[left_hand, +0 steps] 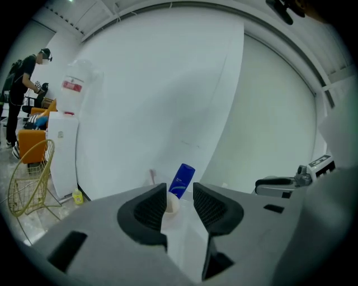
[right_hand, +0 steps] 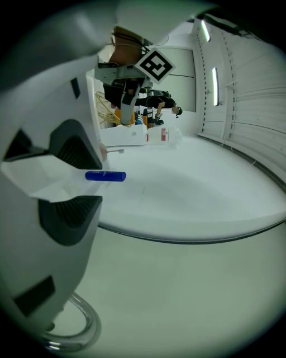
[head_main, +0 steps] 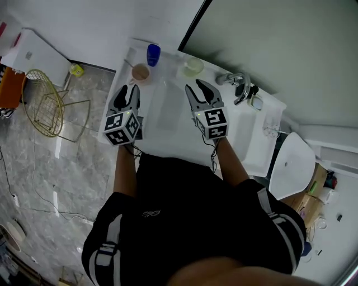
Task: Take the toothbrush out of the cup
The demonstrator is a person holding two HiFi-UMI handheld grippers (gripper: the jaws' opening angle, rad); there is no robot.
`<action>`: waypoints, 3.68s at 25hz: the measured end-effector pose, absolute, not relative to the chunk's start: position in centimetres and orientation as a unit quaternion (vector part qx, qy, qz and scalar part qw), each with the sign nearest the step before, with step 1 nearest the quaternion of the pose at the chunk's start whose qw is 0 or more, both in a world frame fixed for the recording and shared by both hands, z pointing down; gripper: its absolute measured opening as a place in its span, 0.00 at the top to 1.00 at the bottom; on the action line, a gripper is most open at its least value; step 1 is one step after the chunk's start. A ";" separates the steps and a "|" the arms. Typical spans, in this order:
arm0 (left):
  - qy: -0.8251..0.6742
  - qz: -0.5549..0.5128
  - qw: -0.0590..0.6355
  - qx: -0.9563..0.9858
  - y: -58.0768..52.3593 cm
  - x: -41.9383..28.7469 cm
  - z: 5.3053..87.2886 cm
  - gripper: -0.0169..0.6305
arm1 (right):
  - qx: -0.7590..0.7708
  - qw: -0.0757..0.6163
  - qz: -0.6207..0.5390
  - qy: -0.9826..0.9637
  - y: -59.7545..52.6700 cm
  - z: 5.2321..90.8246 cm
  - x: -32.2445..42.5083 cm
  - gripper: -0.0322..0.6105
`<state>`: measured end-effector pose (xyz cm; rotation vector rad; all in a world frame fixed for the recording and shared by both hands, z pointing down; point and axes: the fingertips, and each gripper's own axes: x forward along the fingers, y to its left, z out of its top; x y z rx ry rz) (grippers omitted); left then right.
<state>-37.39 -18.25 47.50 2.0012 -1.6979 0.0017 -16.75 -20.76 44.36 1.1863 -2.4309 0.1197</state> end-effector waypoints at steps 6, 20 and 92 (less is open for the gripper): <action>-0.608 0.020 0.287 0.740 -22.0 -37.8 51.0 0.73 | 0.441 0.236 0.065 -0.863 -22.5 46.7 -16.5 0.71; -0.571 0.073 0.333 0.747 -28.2 -38.9 56.3 0.73 | 0.457 0.261 0.114 -0.843 -23.9 50.2 -15.7 0.71; -0.524 0.379 0.233 0.726 -13.8 -37.4 61.8 0.93 | 0.373 0.224 0.106 -0.894 -17.2 48.7 -15.3 0.73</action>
